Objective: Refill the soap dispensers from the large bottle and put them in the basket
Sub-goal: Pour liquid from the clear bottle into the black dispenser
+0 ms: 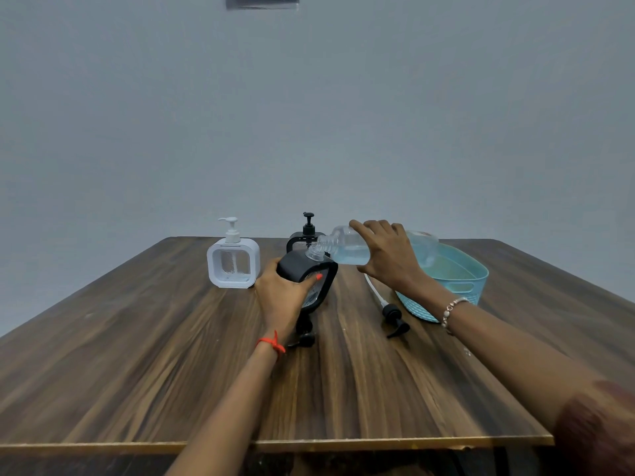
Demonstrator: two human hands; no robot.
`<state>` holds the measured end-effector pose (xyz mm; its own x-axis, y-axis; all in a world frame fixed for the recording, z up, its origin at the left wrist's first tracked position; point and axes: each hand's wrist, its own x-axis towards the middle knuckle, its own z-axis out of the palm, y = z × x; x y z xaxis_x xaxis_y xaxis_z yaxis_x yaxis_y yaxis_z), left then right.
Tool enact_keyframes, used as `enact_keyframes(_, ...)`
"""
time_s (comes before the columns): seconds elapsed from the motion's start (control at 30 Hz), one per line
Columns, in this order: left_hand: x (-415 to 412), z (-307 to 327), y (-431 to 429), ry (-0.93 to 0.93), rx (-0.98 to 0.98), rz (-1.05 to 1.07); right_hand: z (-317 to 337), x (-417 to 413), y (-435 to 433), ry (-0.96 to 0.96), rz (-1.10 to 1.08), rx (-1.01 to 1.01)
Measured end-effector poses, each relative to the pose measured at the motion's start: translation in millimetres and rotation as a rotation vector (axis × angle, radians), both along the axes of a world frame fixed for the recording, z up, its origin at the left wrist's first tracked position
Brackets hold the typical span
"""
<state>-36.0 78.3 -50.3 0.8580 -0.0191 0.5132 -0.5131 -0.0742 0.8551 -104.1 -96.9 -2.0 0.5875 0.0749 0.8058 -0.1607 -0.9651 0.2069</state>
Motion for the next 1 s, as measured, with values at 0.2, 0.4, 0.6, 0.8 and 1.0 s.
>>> enact_keyframes(0.2,0.7,0.6,-0.3,-0.007,0.003,0.002,0.8,0.2,0.0,0.002,0.002,0.008)
enact_keyframes(0.4,2.6,1.1,-1.8,-0.006,-0.005,-0.001,1.8,0.8,-0.4,0.021,-0.003,0.046)
enact_keyframes(0.6,3.5,-0.8,-1.5,0.003,-0.009,-0.006,1.8,0.4,1.1,0.036,-0.012,0.045)
enact_keyframes(0.8,2.8,-0.7,-2.3,0.014,-0.02,-0.013,2.2,-0.3,1.9,0.035,-0.021,0.035)
enact_keyframes(1.0,3.2,-0.9,-0.3,0.016,-0.021,-0.01,3.2,0.0,3.4,0.041,-0.02,0.027)
